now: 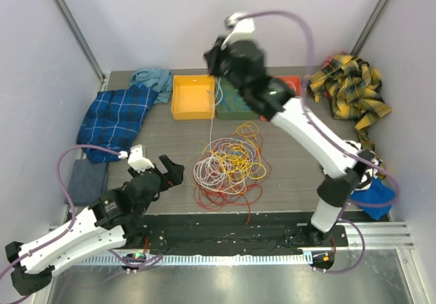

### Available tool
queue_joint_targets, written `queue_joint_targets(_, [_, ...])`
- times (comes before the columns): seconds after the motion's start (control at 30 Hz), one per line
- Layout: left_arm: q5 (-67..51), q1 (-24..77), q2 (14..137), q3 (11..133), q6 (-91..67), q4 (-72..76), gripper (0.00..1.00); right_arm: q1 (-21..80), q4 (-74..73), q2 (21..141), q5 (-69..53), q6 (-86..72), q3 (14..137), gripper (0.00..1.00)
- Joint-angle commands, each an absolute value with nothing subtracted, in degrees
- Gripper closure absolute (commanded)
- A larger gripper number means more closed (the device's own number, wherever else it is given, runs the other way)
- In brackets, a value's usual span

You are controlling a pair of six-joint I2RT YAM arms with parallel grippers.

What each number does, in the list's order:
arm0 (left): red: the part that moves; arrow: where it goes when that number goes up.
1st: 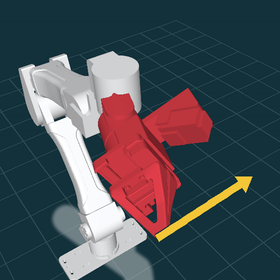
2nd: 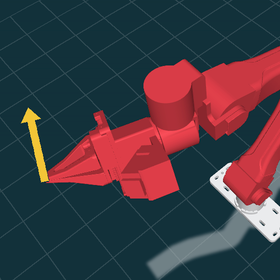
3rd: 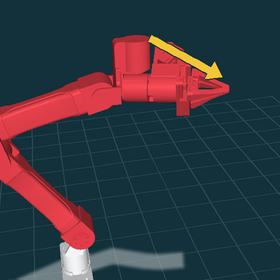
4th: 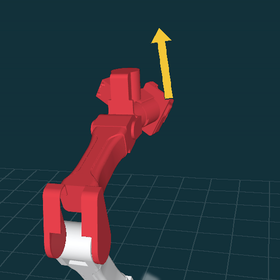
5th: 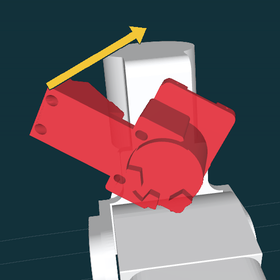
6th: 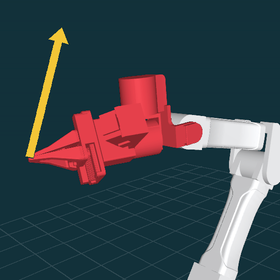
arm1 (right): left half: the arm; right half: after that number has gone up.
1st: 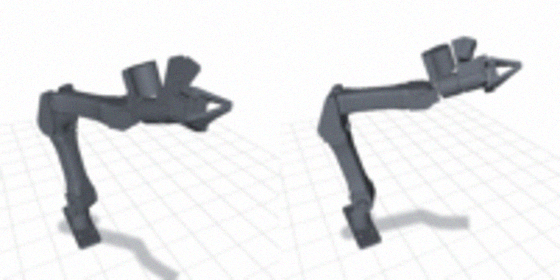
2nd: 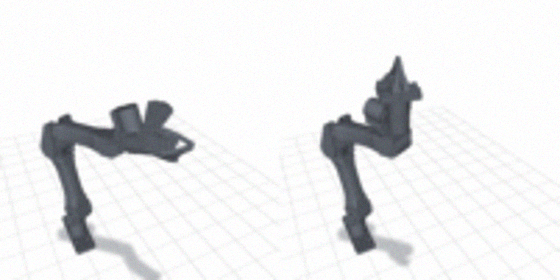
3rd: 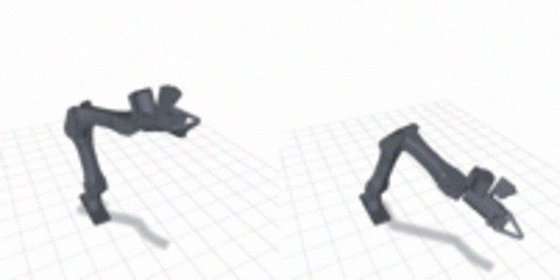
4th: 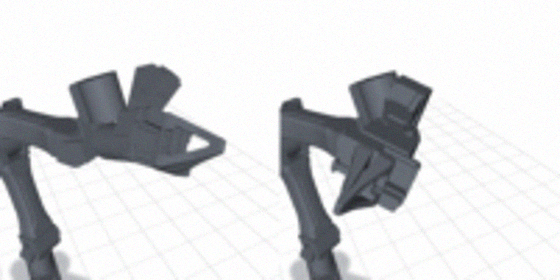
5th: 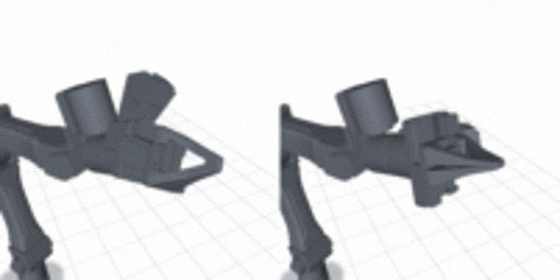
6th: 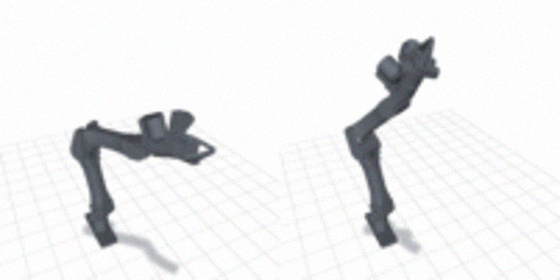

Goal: Untangle the cables

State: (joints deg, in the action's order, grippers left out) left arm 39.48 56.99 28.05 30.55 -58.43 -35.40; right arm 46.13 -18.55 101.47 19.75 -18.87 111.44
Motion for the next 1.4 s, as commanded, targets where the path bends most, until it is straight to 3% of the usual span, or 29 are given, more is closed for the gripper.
queue_joint_targets(0.0, [38.50, 57.22, 29.18, 29.97, -58.62, -31.55, 0.00, 46.06, -24.69, 93.35, 26.72, -12.57, 126.81, 0.99])
queue_joint_targets(0.17, [37.53, 57.22, 30.32, 30.06, -58.45, -29.97, 0.00, 46.14, -25.40, 89.83, 28.29, -11.17, 132.10, 0.99])
queue_joint_targets(0.67, [32.79, 57.22, 36.12, 30.50, -56.42, -22.06, 0.00, 46.14, -24.70, 84.73, 34.62, -8.18, 126.57, 0.99])
queue_joint_targets(0.97, [32.17, 57.22, 32.96, 29.09, -56.87, -23.64, 0.00, 41.49, -23.38, 88.50, 39.98, -5.89, 131.39, 0.99])
queue_joint_targets(1.23, [32.08, 57.30, 31.11, 29.44, -55.11, -25.57, 0.00, 34.90, -15.31, 92.02, 41.92, -4.84, 134.38, 0.99])
queue_joint_targets(1.37, [32.34, 57.30, 31.11, 29.53, -53.97, -25.40, 0.00, 34.10, -4.17, 93.86, 42.36, -0.80, 133.77, 0.99])
